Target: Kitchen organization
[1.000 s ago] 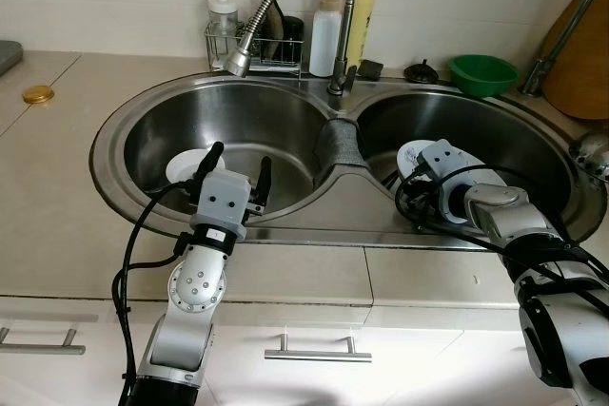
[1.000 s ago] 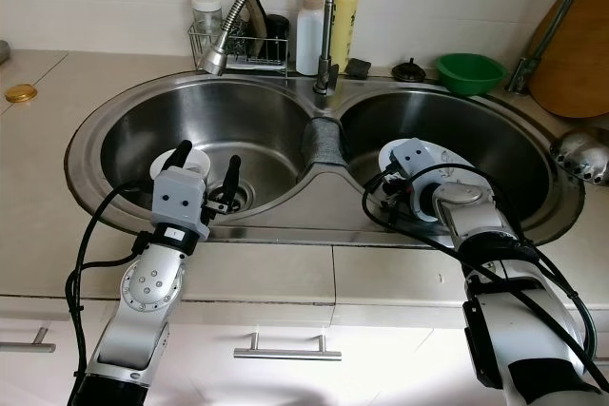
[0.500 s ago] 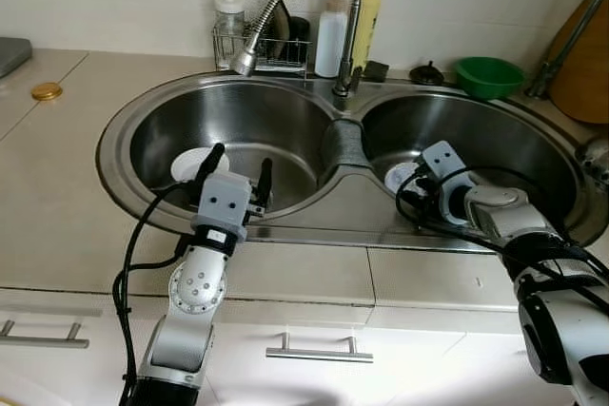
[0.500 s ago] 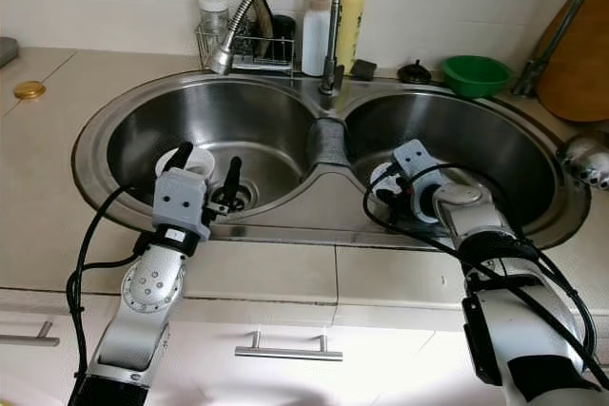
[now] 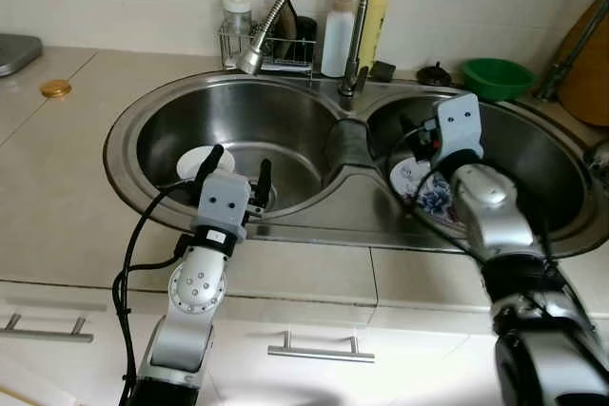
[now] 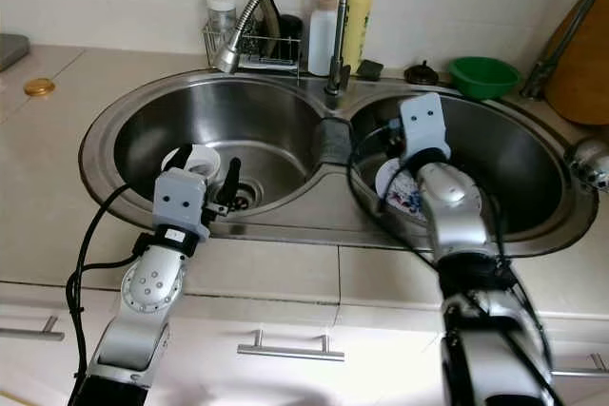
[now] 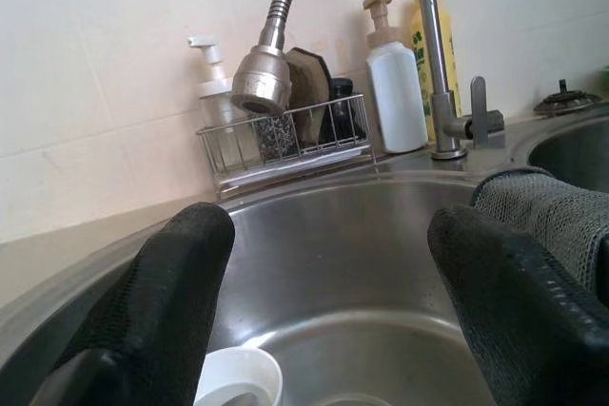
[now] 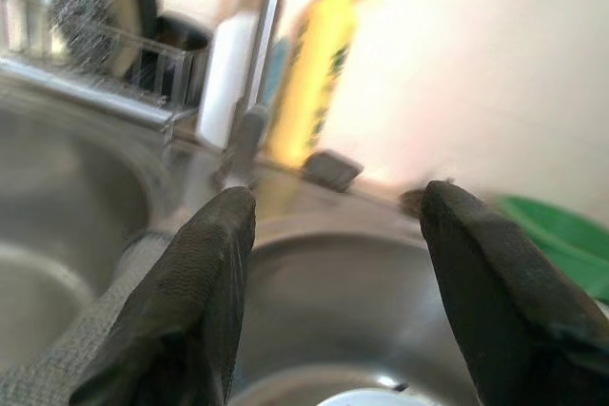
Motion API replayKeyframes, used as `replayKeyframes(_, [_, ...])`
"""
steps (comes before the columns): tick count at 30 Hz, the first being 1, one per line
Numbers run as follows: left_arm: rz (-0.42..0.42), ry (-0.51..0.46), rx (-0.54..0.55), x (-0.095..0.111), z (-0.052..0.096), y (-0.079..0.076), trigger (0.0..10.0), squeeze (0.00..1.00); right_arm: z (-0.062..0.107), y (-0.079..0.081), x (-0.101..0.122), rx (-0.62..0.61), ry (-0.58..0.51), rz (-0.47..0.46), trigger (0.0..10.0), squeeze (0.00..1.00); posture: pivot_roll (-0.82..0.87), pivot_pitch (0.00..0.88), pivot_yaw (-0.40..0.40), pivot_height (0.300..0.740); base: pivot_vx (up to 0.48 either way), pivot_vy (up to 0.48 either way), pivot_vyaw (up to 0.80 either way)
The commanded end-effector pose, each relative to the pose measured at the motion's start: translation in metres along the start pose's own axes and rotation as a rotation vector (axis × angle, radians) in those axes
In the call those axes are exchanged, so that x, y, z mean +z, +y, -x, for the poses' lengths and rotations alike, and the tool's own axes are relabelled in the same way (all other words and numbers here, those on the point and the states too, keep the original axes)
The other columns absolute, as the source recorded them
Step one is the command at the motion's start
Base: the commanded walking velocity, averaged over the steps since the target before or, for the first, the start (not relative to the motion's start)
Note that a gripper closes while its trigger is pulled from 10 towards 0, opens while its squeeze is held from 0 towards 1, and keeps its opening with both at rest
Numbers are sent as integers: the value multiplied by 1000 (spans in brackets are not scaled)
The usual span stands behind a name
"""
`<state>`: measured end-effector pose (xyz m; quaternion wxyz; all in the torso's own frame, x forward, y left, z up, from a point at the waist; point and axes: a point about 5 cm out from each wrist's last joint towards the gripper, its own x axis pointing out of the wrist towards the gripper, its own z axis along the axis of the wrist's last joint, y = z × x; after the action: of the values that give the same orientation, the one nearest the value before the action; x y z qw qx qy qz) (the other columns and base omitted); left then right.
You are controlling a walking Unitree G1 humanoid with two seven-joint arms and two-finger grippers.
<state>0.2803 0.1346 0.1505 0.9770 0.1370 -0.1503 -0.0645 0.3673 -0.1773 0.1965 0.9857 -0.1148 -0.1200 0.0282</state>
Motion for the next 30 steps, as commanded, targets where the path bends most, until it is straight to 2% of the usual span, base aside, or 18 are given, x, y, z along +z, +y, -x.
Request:
replayKeyframes(1, [12, -6, -6, 2, 0, -1, 10000, 0, 5, -11, 14, -106, -65, 7, 10000, 1000, 109, 0, -72, 740, 0, 0, 0])
replayKeyframes(2, [12, -6, -6, 2, 0, -1, 10000, 0, 5, -11, 14, -106, -65, 7, 10000, 1000, 109, 0, -72, 740, 0, 0, 0])
replayKeyframes(3, [14, -5, -5, 2, 0, -1, 10000, 0, 13, -8, 22, -144, -100, 15, 10000, 0, 107, 0, -72, 740, 0, 0, 0])
replayKeyframes(4, [14, -5, -5, 2, 0, -1, 10000, 0, 13, -8, 22, -144, -100, 15, 10000, 0, 107, 0, -72, 740, 0, 0, 0])
replayKeyframes(5, [14, -6, -6, 2, 0, -1, 10000, 0, 22, -5, 26, -173, -114, 17, 10000, 0, 107, 0, -72, 740, 0, 0, 0])
replayKeyframes(8, [14, -9, -7, 3, 0, -1, 10000, 0, 32, 2, 28, -156, -132, 42, 10000, 0, 107, 0, -73, 740, 0, 0, 0])
replayKeyframes(16, [13, -37, -9, 7, 0, -1, 10000, 0, 56, 15, 19, -156, -76, 27, 10000, 0, 106, 0, -77, 740, 0, 0, 0])
replayKeyframes(22, [20, -53, -6, 9, 0, 0, 10000, 0, 63, 21, 21, -156, -83, 18, 10000, 0, 99, 0, -73, 740, 0, 0, 0])
replayKeyframes(30, [31, -66, -2, 11, 0, 0, 10000, 0, 61, 22, 25, -163, -87, 11, 10000, 0, 102, 0, -79, 740, 0, 0, 0])
